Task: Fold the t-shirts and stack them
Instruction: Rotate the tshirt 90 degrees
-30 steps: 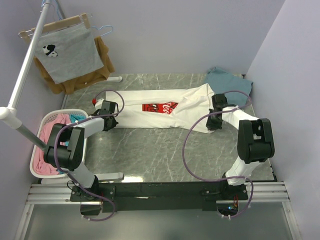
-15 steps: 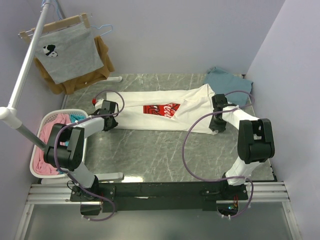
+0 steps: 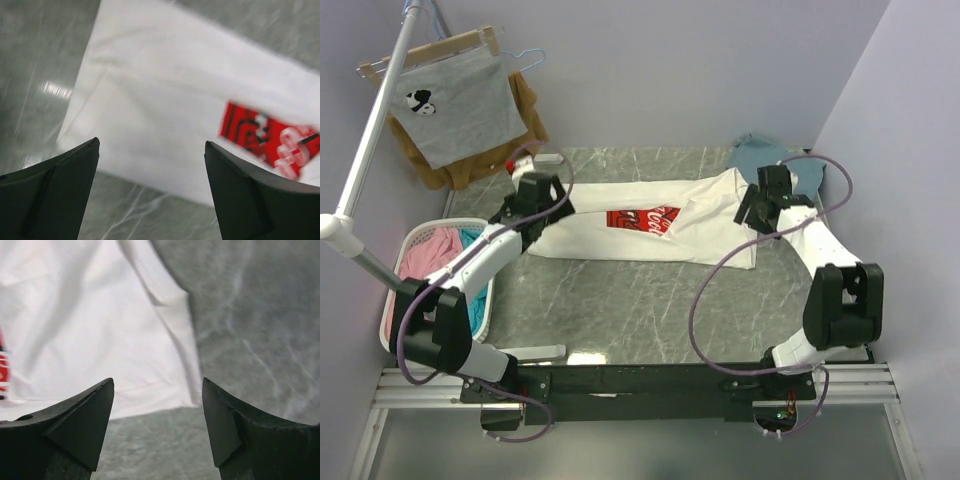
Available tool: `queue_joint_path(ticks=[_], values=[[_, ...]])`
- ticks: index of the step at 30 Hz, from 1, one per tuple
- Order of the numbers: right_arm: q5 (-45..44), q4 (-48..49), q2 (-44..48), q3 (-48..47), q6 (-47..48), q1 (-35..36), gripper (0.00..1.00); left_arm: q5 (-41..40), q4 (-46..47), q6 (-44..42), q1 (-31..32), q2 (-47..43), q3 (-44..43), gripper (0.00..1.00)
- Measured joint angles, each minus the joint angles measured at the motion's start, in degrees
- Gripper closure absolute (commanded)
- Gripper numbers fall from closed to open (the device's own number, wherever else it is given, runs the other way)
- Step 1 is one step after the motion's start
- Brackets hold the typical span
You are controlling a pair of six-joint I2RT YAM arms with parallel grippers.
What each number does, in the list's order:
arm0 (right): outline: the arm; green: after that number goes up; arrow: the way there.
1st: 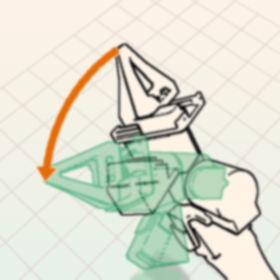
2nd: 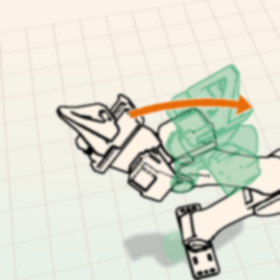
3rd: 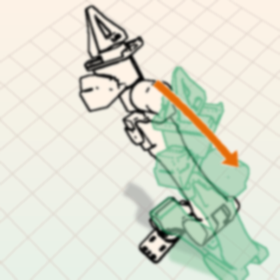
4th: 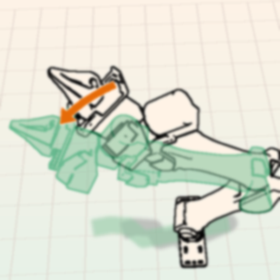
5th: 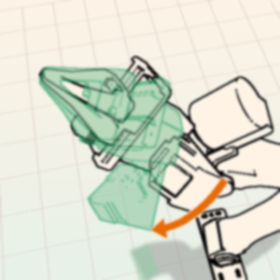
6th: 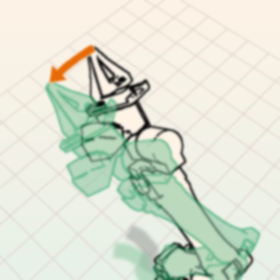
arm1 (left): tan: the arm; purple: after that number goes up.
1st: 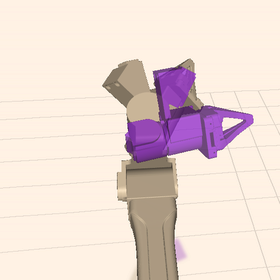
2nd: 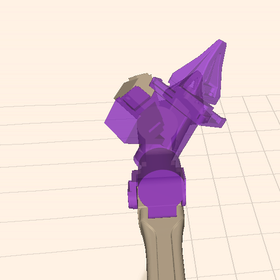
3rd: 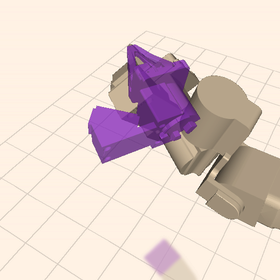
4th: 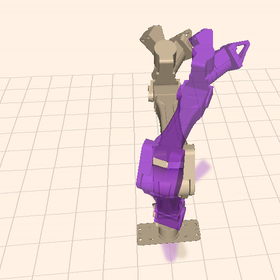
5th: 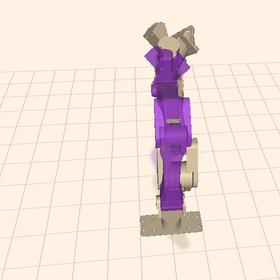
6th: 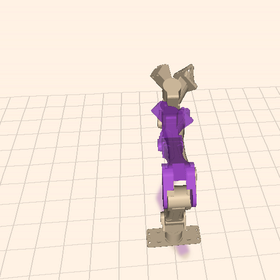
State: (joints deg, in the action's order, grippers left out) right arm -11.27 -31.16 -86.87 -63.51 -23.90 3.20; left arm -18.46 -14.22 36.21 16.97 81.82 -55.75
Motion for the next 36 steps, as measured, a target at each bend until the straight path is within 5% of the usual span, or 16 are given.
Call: queue_joint_path(ticks=[9, 21, 27, 36], values=[[11.78, 3.04, -17.7, -11.93, -0.52, 0.09, 0.23, 2.78, 8.9, -2.36, -0.07, 18.45, -13.92, 0.14], [15.45, -1.36, -30.99, -24.44, -0.2, 1.99, 0.23, 5.27, 6.14, -2.54, -0.07, 33.48, -21.03, 0.16], [13.84, -8.72, -38.45, -34.77, 2.97, 5.86, 0.24, 6.32, 5.18, -1.49, -0.11, 33.22, -19.76, 0.21], [11.1, -18.67, -45.92, -47.78, 6.97, 11.23, 0.23, 8.63, 6.19, 1.07, 4.2, 19.45, -1.62, 0.22]])
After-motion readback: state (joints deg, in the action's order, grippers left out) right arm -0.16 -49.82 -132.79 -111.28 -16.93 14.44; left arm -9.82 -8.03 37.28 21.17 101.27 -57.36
